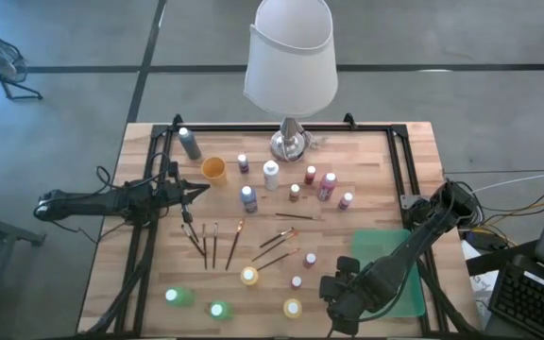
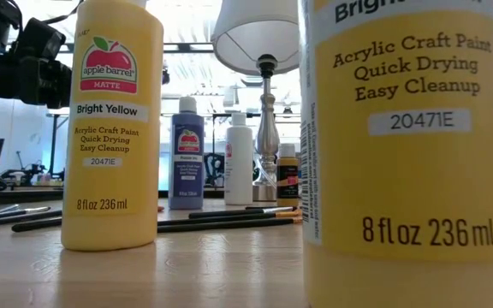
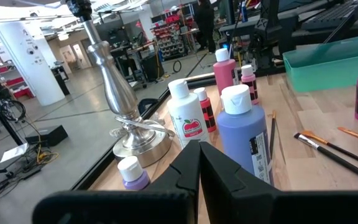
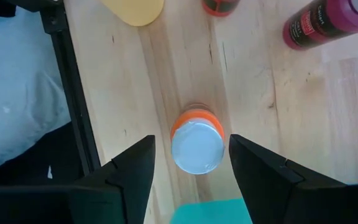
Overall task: Pick & Place Paint Supplies
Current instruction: Put the orange paint bottle into the the green bin
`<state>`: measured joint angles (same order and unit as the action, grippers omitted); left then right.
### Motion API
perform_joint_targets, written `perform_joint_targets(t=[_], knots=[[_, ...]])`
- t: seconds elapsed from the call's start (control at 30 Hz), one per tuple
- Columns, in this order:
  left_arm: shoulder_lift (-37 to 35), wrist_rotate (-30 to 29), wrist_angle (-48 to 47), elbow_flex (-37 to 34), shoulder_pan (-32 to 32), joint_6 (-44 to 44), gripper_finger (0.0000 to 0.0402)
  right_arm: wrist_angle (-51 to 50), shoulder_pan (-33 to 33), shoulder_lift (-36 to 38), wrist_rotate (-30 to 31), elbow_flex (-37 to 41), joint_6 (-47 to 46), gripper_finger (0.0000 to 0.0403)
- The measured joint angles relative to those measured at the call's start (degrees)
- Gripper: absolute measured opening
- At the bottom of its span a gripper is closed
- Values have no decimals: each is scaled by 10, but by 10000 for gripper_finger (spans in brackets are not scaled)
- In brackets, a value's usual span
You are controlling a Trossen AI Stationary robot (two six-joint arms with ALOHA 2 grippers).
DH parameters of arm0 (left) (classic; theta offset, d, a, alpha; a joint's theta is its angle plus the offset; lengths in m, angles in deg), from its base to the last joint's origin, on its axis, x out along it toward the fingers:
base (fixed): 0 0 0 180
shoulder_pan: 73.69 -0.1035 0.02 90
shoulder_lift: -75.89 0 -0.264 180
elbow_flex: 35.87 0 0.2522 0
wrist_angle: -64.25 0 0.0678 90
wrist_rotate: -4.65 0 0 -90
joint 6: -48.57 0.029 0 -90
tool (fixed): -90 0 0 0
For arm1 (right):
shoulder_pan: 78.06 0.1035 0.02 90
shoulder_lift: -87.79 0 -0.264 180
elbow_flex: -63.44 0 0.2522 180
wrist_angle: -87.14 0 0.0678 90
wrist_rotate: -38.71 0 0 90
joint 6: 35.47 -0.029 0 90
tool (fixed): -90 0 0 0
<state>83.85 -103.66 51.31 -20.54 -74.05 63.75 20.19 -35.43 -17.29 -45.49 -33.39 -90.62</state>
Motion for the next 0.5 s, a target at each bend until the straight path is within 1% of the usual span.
perform_joint_targets(t=[0.5], knots=[[0, 0, 0, 0, 0, 0, 13, 31, 0, 0, 2, 22, 0, 169]])
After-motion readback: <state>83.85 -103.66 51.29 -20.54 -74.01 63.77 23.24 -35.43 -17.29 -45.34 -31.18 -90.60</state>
